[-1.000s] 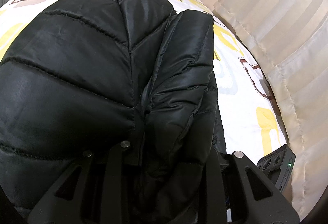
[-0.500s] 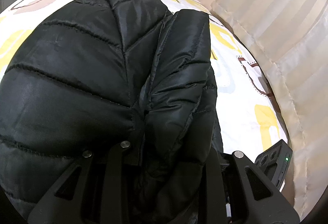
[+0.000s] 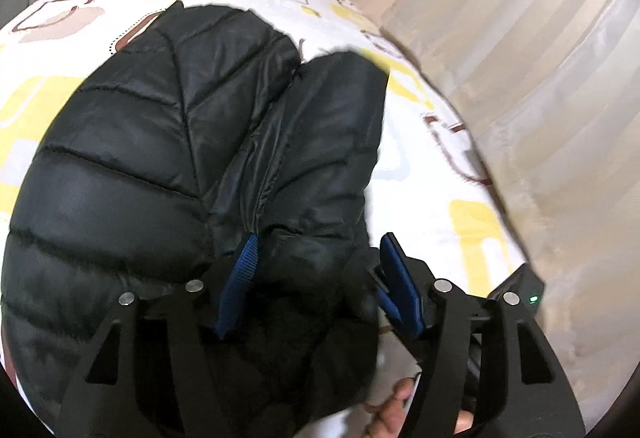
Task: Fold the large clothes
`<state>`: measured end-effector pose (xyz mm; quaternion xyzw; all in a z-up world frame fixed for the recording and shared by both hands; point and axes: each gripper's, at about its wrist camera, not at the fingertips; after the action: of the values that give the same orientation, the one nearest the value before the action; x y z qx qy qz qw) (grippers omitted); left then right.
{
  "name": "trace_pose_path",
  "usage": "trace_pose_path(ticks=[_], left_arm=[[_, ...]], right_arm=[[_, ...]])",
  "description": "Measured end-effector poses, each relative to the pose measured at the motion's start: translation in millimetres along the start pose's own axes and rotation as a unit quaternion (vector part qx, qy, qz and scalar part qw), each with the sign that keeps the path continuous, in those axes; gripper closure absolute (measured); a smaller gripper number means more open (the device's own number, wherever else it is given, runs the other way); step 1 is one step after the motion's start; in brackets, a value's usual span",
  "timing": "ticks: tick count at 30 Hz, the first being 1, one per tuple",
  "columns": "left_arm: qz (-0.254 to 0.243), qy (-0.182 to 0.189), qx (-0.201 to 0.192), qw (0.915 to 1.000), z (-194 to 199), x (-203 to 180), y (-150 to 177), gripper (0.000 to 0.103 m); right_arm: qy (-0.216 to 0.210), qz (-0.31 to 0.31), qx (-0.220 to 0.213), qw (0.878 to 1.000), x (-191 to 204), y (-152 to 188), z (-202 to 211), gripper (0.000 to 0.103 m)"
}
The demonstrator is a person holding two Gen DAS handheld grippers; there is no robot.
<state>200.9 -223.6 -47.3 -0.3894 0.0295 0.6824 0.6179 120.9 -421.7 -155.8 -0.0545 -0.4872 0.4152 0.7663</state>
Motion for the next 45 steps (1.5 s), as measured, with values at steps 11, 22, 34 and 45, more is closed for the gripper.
trace_pose_path(ticks=[11, 22, 34, 45], left_arm=[[0.052, 0.035, -0.074, 0.9952, 79.5, 41.5, -31.7, 0.033], [0.154, -0.002, -0.070, 0.9856, 78.0, 159.4, -47.7, 0.024], [0.174, 0.035, -0.051, 0.9829, 59.1, 169.4, -28.9, 0.024], [0.119, -0.038, -0.023, 0.9919, 3.4, 154.3, -20.9, 0.021]], right_arm=[[0.002, 0.040, -0.038, 0.998, 50.2, -10.4, 26.4, 0.042], [-0.033, 0.048, 0.055, 0.997, 78.8, -0.3, -36.0, 0.032], [0.020, 0.043, 0.013, 0.999, 45.4, -16.7, -16.8, 0.082], [-0.011, 0.022, 0.023, 0.999, -4.2, -13.0, -22.3, 0.082]])
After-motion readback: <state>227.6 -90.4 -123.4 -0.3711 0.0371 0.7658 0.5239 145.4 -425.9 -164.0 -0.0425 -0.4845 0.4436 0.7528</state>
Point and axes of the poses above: each gripper's, at about its wrist camera, not at the fingertips, and z roughly against the way its jaws point, x to its left, y to its underside, and after that the axes turned 12 degrees about z, right-handed
